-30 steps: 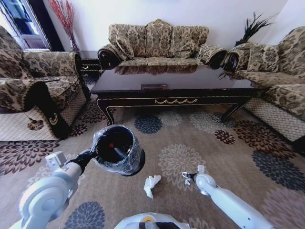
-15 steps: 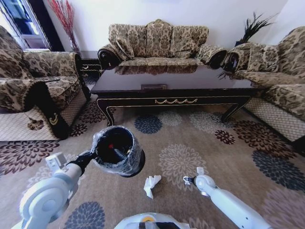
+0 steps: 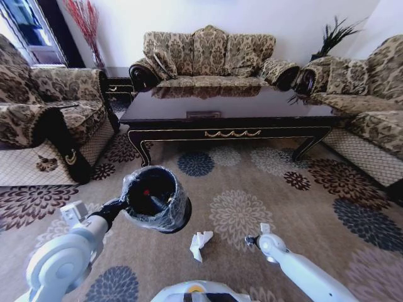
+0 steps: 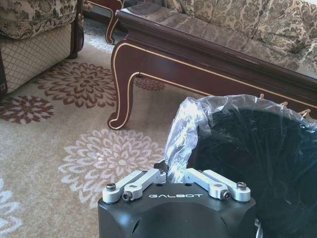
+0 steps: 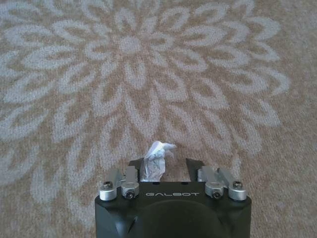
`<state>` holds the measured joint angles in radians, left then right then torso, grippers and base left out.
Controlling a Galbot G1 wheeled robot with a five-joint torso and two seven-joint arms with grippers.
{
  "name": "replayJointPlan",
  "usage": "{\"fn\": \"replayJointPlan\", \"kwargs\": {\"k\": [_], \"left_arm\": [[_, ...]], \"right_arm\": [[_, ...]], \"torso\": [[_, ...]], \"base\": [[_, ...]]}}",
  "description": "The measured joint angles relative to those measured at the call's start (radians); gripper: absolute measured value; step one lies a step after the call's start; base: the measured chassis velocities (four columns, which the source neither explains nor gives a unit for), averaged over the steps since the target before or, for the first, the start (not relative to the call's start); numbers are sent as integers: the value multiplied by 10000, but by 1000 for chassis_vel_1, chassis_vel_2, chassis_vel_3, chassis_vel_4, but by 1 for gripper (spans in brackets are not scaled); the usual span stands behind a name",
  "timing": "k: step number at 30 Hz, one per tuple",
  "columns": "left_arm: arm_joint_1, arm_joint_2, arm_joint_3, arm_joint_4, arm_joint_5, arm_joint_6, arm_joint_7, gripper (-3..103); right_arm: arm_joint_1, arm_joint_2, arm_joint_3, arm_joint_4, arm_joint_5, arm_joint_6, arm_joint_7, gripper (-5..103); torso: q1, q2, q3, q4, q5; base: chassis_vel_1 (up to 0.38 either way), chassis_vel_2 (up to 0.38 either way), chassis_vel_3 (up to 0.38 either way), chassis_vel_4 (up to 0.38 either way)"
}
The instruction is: Move to the front of the table and pick up the trash from the floor, then place it into the trash bin.
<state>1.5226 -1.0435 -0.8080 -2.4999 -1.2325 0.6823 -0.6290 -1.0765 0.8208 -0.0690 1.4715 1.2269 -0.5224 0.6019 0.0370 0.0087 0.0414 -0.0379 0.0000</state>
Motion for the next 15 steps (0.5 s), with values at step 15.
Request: {"fn": "replayJointPlan", "kwargs": {"k": [15], "left_arm": [[-36,19,-1,0,8,0,38,4]], "right_arm": [[-435,-415,501,686,-530,344,-318,3]], "torso": [[0,0,1,-3,0]], "base": [[0,0,0,0]]}}
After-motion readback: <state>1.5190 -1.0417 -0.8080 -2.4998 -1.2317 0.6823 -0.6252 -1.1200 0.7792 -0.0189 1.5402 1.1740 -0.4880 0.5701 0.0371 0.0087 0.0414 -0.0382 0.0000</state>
